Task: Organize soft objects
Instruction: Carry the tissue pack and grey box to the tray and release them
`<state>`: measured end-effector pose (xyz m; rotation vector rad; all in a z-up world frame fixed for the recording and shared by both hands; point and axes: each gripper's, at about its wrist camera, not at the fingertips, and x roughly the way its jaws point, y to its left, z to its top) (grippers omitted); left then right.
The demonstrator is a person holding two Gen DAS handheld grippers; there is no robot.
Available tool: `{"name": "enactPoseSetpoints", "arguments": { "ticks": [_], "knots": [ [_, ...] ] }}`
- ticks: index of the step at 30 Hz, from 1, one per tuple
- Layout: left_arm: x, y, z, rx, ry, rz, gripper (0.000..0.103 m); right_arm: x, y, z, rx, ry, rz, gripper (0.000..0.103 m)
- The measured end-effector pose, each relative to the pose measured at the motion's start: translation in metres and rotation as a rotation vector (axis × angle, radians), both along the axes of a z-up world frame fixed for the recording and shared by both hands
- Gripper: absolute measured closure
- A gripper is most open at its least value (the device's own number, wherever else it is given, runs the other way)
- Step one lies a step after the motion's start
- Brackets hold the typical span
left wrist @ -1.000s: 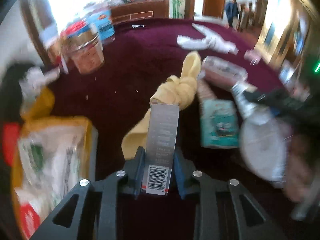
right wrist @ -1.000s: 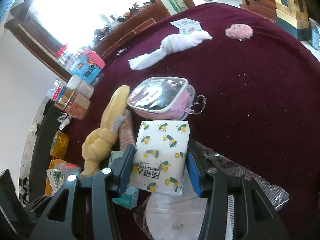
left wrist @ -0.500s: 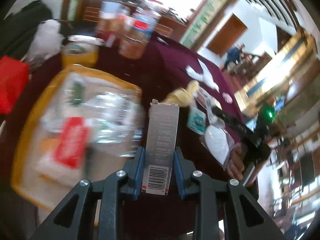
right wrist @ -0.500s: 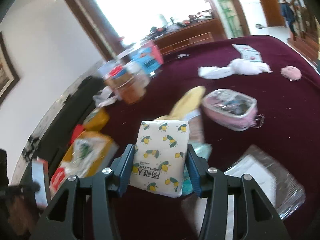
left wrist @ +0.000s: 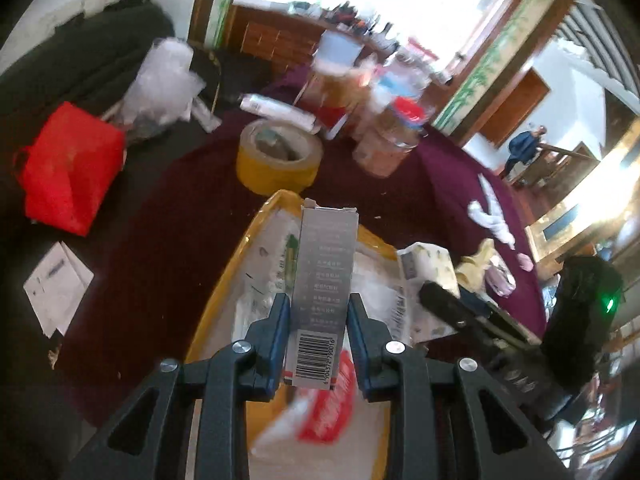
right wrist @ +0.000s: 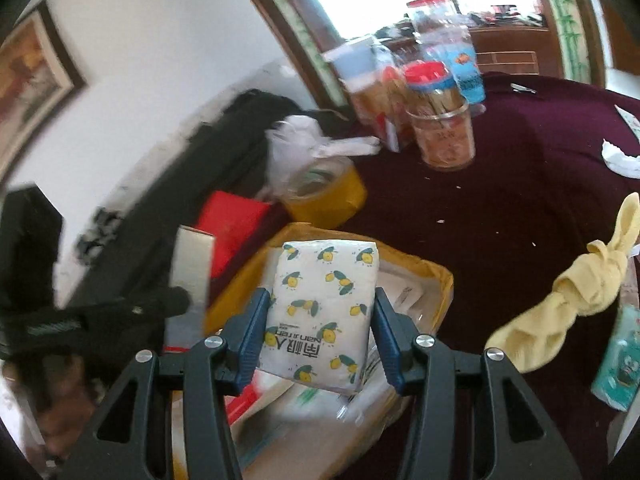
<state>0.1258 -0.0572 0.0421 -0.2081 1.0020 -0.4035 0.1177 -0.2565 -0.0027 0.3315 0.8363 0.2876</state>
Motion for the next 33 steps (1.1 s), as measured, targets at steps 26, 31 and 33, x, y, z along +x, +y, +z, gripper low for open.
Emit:
{"name": "enactPoseSetpoints", "arguments": {
  "ticks": [26, 31, 33],
  "knots": [
    [0.021, -0.041, -0.016, 0.191, -0.026, -0.044, 0.031, -0.018, -0.026, -0.006, 0.142, -0.045, -0.005, 0.033],
    [-0.016, -0.054, 0.000, 0.166, -0.068, -0.071, 0.026, -0.064, -0.081, 0.020, 0.093, -0.020, -0.082, 0.032],
    [-0.026, -0.067, 0.003, 0.157, -0.081, -0.101, 0.024, -0.073, -0.112, 0.023, 0.058, 0.023, -0.162, 0.028]
  ]
}}
